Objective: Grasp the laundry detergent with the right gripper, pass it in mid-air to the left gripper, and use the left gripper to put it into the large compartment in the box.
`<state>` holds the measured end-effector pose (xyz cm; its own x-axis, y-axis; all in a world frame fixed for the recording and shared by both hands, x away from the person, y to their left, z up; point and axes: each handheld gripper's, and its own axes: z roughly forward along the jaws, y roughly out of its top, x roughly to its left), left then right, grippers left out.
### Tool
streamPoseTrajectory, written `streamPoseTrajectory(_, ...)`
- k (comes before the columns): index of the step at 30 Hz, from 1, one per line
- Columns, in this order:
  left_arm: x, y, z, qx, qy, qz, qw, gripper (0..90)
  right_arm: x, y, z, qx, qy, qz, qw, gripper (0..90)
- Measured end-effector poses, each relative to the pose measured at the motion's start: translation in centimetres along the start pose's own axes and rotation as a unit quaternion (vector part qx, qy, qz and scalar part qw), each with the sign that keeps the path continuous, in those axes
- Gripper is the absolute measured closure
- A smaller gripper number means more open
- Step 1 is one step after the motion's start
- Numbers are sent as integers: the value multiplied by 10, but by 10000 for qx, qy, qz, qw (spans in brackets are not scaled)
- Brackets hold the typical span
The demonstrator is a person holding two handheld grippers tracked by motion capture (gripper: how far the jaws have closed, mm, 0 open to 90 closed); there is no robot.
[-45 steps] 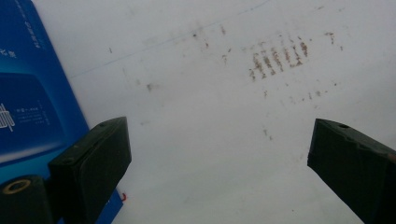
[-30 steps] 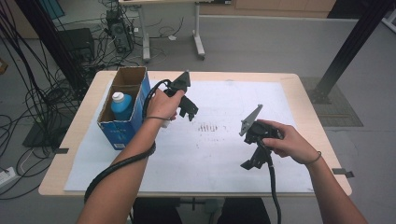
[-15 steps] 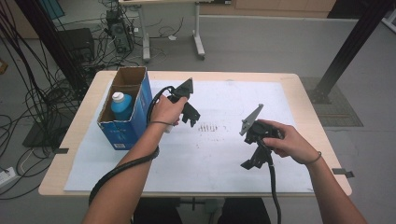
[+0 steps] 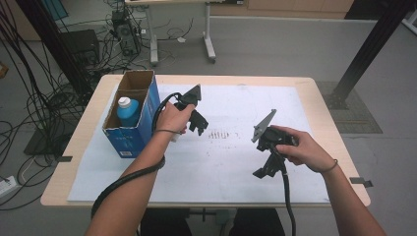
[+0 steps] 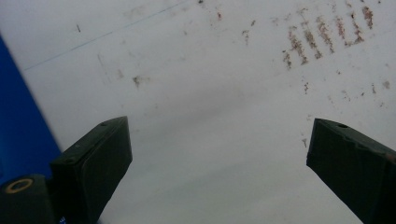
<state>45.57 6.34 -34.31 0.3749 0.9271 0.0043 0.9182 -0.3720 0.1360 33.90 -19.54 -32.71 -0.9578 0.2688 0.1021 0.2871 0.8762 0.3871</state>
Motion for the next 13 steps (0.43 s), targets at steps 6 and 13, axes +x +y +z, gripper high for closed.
streamPoseTrajectory(6, 0, -2, 1, 9, -16, -20, 10000, 72, 1, 0, -1, 0, 4, -9, 10000, 44)
streamPoseTrajectory(13, -1, -3, 2, 6, -28, -15, 10000, 72, 2, -1, -3, -19, -34, 8, 10000, 43)
